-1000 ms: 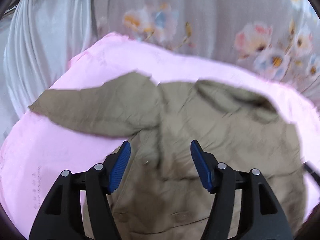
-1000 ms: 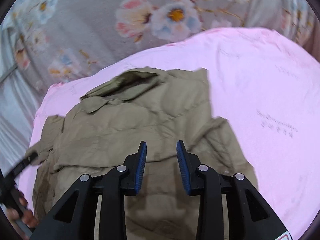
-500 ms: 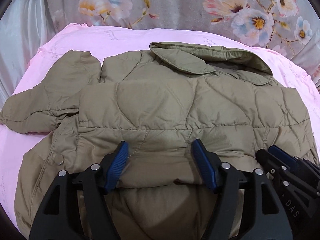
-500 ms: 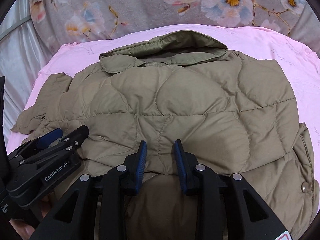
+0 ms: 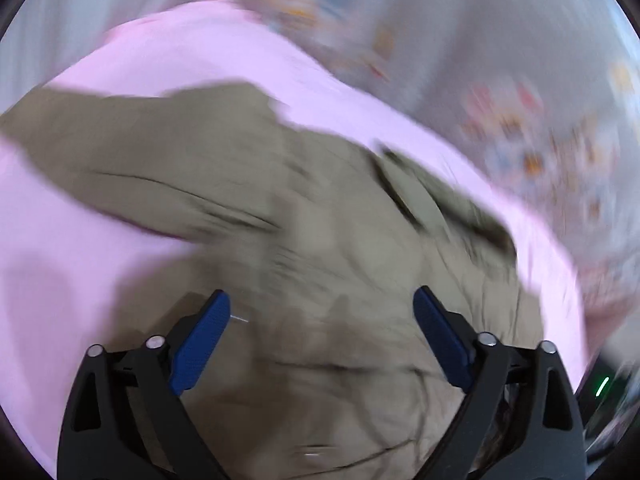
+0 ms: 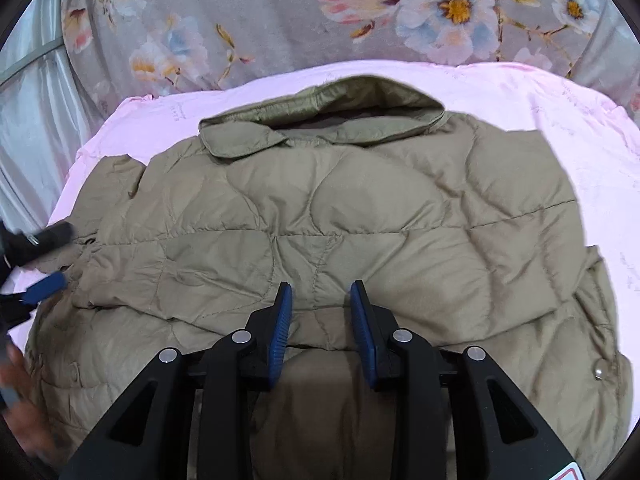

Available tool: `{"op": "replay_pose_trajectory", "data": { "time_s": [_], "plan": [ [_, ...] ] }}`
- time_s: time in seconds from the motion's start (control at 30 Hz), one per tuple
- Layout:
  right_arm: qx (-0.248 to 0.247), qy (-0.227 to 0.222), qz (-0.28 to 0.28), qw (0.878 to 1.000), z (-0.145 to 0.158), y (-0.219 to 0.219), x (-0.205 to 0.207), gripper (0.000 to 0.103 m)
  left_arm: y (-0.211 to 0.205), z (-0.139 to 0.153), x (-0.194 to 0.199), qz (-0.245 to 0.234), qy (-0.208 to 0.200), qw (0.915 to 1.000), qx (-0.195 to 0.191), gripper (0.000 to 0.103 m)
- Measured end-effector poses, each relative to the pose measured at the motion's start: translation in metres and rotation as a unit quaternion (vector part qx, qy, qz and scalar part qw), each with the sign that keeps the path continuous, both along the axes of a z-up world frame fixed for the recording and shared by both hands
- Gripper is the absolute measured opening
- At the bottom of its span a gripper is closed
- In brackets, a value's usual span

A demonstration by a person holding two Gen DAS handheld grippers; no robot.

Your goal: Fold large clothes

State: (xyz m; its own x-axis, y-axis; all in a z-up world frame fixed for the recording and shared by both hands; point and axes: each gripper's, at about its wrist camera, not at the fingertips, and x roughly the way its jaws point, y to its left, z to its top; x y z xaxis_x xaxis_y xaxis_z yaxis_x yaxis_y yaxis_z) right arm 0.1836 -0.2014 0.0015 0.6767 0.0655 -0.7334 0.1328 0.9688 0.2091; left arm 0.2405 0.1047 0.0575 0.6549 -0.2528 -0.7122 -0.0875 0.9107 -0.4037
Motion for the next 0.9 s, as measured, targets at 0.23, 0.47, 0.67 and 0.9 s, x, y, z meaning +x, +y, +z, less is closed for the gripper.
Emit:
{"op": "replay_pose_trajectory", "data": {
  "time_s": [0.23,0.47,0.67,0.9],
  "plan": [
    [0.021,-0.02,-0.007,1.0,0.007,0.0,-0.032,0.05,0.203,-0.003,0.043,0.225,0.054,0.9727,0.004,0.09],
    [0.017,-0.008,-0.008,1.0,-0.001,0.002,-0.028,0.052,0.281,-0.021,0.07,0.304,0.061,0.95,-0.036,0.084],
    [0.02,-0.004,-0.011,1.0,-0.004,0.002,-0.028,0.054,0.262,-0.008,0.091,0.264,0.07,0.9616,0.028,0.01],
    [0.021,-0.006,-0.011,1.0,-0.004,-0.001,-0.028,0.054,0.164,0.101,0.07,0.148,-0.067,0.9846,0.066,0.004]
  ]
}}
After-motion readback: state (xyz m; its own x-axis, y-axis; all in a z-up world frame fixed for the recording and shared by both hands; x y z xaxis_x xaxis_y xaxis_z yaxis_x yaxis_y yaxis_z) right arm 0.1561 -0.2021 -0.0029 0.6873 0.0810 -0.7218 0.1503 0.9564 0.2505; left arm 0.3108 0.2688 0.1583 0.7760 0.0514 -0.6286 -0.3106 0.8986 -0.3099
